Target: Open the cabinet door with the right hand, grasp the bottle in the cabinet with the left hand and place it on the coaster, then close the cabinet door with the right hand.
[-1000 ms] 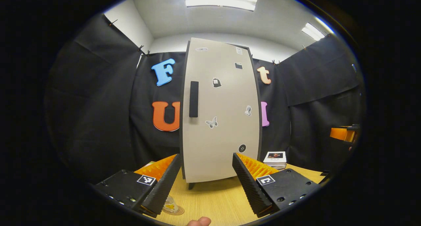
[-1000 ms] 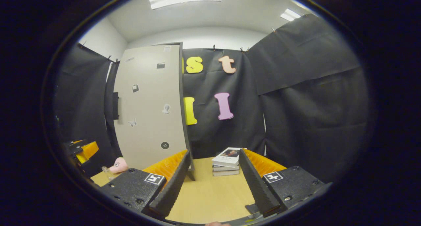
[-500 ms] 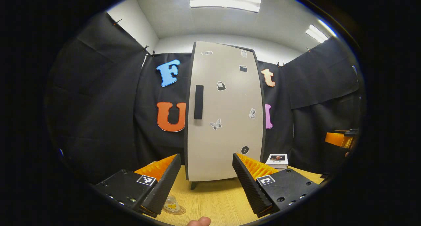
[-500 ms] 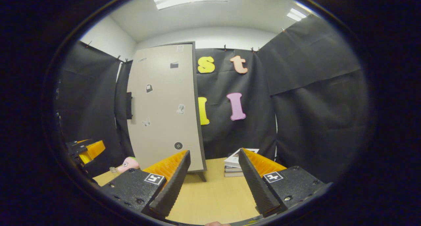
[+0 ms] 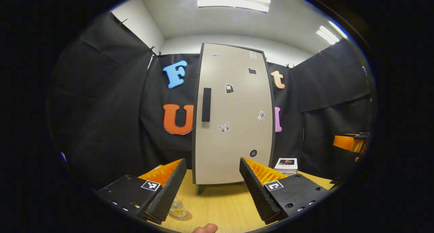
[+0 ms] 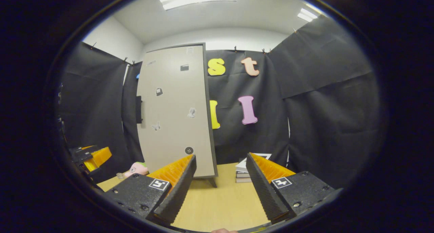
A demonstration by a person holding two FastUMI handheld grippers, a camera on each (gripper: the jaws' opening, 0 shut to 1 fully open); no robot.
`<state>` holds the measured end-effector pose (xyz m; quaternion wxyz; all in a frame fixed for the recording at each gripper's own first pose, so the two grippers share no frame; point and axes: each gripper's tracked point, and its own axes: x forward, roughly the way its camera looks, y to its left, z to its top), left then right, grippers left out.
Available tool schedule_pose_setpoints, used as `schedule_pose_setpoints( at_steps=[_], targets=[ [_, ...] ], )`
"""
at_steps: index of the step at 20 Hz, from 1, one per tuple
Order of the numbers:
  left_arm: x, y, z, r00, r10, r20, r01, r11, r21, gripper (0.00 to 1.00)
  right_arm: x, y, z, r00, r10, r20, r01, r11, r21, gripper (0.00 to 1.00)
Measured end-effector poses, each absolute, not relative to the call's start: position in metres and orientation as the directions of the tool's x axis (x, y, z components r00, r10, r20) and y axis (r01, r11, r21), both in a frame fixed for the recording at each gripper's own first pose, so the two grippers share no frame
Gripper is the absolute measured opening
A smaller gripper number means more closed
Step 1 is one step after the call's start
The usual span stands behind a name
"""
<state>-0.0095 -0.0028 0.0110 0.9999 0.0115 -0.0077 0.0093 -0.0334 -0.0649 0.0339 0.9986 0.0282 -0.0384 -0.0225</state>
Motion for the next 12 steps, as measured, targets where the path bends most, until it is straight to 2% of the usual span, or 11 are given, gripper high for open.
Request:
schedule_pose_setpoints(
  at_steps=[12],
  targets=[
    [-0.011, -0.004, 0.009, 1.0, 0.014, 0.011, -0.015, 1.0, 0.027, 0.95, -0.027, -0.066, 0.018, 0.997, -0.047, 0.065, 0.043, 0.997, 0.066, 0.95]
  ],
)
